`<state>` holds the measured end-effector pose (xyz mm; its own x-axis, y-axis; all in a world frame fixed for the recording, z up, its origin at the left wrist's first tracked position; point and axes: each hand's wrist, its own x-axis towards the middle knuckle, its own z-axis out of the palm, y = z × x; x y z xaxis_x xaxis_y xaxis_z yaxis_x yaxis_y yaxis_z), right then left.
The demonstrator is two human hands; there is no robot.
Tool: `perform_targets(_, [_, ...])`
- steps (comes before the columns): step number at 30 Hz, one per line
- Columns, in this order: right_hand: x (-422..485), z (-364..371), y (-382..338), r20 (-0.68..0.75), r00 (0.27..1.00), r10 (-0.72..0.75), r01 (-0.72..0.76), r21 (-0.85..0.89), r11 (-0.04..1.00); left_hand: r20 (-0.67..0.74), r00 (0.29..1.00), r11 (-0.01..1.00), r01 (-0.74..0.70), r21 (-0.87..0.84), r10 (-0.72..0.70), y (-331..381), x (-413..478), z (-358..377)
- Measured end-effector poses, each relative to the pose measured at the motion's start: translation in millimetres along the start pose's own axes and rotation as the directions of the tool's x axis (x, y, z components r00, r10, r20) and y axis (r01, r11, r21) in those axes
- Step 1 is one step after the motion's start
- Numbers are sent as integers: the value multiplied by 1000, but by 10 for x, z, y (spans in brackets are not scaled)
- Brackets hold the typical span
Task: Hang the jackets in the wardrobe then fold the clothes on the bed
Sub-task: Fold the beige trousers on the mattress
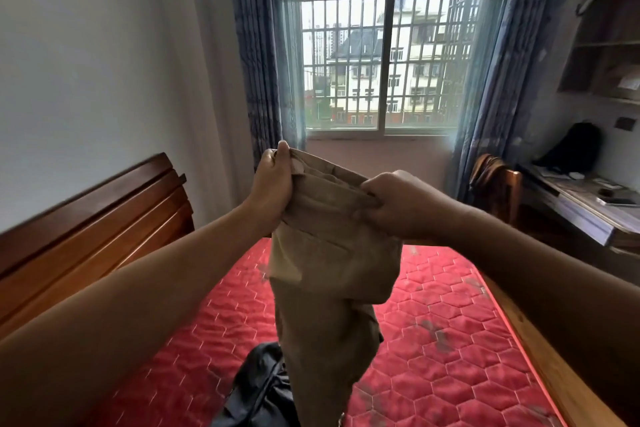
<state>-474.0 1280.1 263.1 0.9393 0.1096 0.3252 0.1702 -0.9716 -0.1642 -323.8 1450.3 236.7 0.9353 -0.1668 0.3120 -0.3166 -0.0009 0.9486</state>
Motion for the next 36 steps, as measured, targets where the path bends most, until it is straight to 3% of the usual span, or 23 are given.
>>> perform_targets(2, [120,-44,125,-8,1000,16,-16,-6,1000,99,989,991,-114,73,106,6,74,-161])
perform_targets(4, [192,-36,224,-26,1000,7,-6,26,1000,280,922,941,-313,126,269,18,135,-356])
perform_targets(7, [249,15,266,-30,1000,3,-2,31,1000,600,708,810,-564,163,372,54,218,-585])
perform_targets(9, [290,46,246,-27,1000,-2,3,21,1000,746,548,650,-731,209,377,95,273,-660])
perform_targets(11, [336,51,223,-23,1000,11,-11,14,1000,805,453,523,-825,215,383,127,323,-720])
perform_targets(17, [380,67,183,-19,998,58,-57,31,998,856,218,320,-945,65,469,31,380,-914])
perform_targets(19, [372,121,184,-15,997,70,-70,16,997,878,196,357,-934,32,437,-47,433,-965])
perform_targets(23, [345,198,146,-9,993,117,-116,65,991,909,282,531,-843,83,306,-202,571,-1074])
perform_targets(28, [347,257,96,-17,985,172,-169,119,978,899,339,658,-749,80,278,-244,659,-1098])
perform_targets(34, [342,343,65,4,977,212,-209,185,960,950,208,577,-816,36,235,-265,673,-1147])
perform_targets(36, [354,357,44,16,972,232,-230,213,949,957,220,544,-835,84,190,-313,718,-1155])
